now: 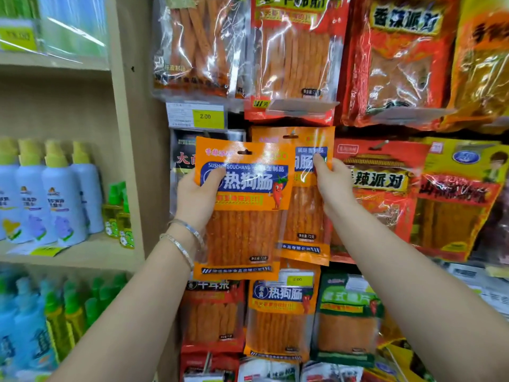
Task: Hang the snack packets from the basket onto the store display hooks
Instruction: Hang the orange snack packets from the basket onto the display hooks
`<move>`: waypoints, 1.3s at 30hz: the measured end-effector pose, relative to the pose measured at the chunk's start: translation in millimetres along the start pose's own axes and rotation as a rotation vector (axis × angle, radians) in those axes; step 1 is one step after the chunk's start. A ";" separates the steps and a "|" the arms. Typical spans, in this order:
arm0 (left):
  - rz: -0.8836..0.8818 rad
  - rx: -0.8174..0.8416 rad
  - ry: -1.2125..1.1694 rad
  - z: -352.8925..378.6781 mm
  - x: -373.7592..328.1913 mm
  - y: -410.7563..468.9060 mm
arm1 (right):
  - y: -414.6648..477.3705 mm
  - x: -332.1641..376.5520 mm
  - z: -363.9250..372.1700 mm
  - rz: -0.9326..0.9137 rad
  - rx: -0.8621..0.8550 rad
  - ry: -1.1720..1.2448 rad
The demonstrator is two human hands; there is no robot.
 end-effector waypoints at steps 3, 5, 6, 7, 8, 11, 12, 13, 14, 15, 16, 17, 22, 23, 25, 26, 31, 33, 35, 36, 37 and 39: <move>-0.017 -0.001 0.010 1.1 4.0 1.0 | 3.5 10.8 -1.2 -0.232 -0.059 -0.383; -0.028 0.006 0.011 1.9 6.0 2.3 | 5.5 13.5 -2.3 -0.290 -0.082 -0.517; -0.030 0.012 0.014 2.7 6.0 2.7 | 6.0 13.0 -3.5 -0.288 -0.089 -0.522; -0.031 0.014 0.016 3.2 6.0 3.1 | 5.7 12.3 -4.4 -0.274 -0.091 -0.494; -0.033 0.015 0.020 4.0 5.9 3.5 | 4.3 11.7 -5.5 -0.258 -0.094 -0.437; -0.045 0.033 0.030 8.8 6.4 4.4 | -4.3 8.6 -12.2 -0.224 -0.131 -0.229; -0.049 0.041 0.026 11.1 6.0 4.0 | -8.3 8.2 -14.8 -0.229 -0.138 -0.157; -0.055 0.050 0.020 13.7 6.1 3.2 | -12.8 8.2 -15.7 -0.234 -0.127 -0.095; -0.064 0.059 0.017 16.4 6.6 2.5 | -17.3 7.7 -13.9 -0.223 -0.087 -0.042; -0.076 0.069 0.019 19.7 7.0 0.9 | -21.4 6.4 -9.5 -0.190 -0.021 0.004; -0.084 0.081 0.019 22.9 7.6 -0.5 | -26.3 5.6 -4.2 -0.145 0.059 0.049; -0.089 0.099 0.016 26.8 7.7 -2.6 | -31.7 5.1 1.0 -0.099 0.135 0.095; -0.033 0.199 0.057 46.8 -0.1 -13.5 | -47.0 3.9 3.5 -0.053 0.174 0.200; 0.026 0.200 0.083 48.7 -3.7 -12.9 | -47.5 5.8 0.7 -0.073 0.161 0.230; 0.143 0.202 0.083 52.0 -12.0 -9.0 | -46.7 11.6 -4.8 -0.125 0.147 0.226; 0.187 0.215 0.089 54.0 -15.5 -6.7 | -46.1 15.1 -7.5 -0.156 0.134 0.191; 0.496 0.301 0.423 72.6 -42.5 0.2 | -31.5 32.3 -15.2 -0.247 0.052 0.093; 0.530 0.354 0.469 82.0 -49.3 1.3 | -25.0 41.8 -13.9 -0.273 0.040 0.088; 0.530 0.371 0.483 87.0 -52.7 3.5 | -18.3 52.6 -12.3 -0.297 0.018 0.063; 0.528 0.364 0.481 87.4 -54.0 4.8 | -14.4 55.9 -11.2 -0.293 0.008 0.057; 0.526 0.356 0.477 87.2 -54.7 5.9 | -10.0 58.0 -10.4 -0.280 0.002 0.054; 0.522 0.359 0.470 85.9 -52.7 6.0 | -2.1 58.4 -8.3 -0.238 -0.003 0.045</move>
Point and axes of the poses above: each hand's wrist, its own y-axis towards the middle knuckle, its own z-axis out of the palm, x = y × z, the point moved 6 cm from there along y, towards the middle knuckle, and after that the axes turned 3 degrees about z, right-handed, at the moved point
